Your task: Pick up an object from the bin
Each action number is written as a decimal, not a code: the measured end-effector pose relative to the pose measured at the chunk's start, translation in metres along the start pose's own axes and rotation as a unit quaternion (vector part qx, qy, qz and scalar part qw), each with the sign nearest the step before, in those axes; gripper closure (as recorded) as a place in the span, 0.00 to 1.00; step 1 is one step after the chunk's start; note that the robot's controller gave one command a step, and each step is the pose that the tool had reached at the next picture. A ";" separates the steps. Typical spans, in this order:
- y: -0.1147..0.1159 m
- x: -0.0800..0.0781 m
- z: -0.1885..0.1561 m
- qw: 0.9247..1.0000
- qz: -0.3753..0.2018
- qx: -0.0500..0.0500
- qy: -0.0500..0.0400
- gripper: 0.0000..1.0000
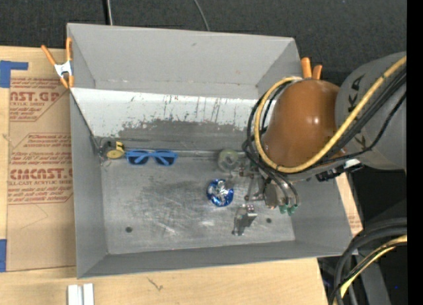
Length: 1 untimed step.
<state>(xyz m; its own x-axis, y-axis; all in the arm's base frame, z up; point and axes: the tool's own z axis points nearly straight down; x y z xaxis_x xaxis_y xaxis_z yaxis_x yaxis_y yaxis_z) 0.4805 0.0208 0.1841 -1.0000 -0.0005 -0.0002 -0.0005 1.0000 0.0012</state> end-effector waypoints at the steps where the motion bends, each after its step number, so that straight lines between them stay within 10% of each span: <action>1: 0.008 -0.056 0.106 0.998 -0.058 0.000 -0.001 0.00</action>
Offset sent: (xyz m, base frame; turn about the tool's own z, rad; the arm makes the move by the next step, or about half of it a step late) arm 0.0554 0.0065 -0.1028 -0.1143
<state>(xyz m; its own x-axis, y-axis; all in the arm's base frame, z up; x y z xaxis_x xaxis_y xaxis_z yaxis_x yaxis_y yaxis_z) 0.5370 0.0287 0.0776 -0.9932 -0.1163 -0.0027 -0.1163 0.9932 0.0008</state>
